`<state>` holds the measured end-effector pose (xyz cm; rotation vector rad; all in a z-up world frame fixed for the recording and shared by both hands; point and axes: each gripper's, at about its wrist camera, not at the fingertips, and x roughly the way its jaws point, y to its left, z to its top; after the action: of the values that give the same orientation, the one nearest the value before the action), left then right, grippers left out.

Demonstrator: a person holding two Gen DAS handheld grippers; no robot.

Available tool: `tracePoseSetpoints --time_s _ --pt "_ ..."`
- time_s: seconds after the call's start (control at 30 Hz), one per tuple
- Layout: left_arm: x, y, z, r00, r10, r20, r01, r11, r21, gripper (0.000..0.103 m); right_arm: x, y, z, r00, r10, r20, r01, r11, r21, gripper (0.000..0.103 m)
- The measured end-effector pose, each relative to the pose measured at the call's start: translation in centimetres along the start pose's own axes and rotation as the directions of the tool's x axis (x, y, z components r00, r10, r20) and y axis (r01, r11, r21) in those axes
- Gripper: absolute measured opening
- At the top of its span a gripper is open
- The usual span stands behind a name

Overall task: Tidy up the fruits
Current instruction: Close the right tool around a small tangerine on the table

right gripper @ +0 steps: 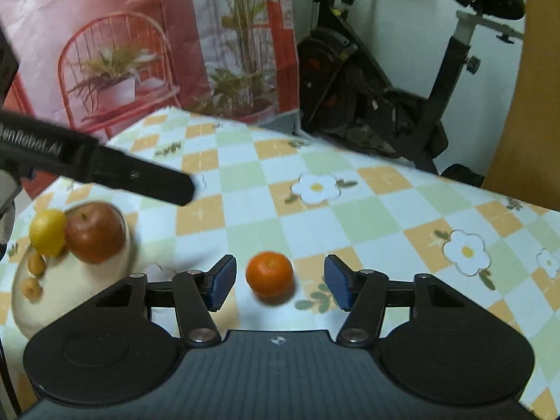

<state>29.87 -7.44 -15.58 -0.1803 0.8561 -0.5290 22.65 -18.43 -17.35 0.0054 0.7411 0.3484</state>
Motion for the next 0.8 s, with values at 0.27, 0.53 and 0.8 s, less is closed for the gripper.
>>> tracePoseSetpoints --time_s 0.27,0.53,0.8 --pt "3.6 -0.6 -0.4 0.997 -0.029 -0.075 0.028 0.999 -0.015 0.058 2.3 0.4 -0.2 0.998 0.039 -0.053 -0.043 0.996 -0.072 0.05" --pt "4.4 -0.1 -0.9 0.995 -0.032 -0.096 0.028 0.999 -0.045 0.055 3.2 0.3 -0.1 0.996 0.054 -0.071 -0.059 0.995 -0.076 0.045" --pt "3.0 0.2 -0.9 0.997 -0.005 -0.071 0.002 0.999 -0.037 0.054 3.9 0.6 0.3 0.993 0.034 -0.113 -0.045 0.995 -0.094 0.039"
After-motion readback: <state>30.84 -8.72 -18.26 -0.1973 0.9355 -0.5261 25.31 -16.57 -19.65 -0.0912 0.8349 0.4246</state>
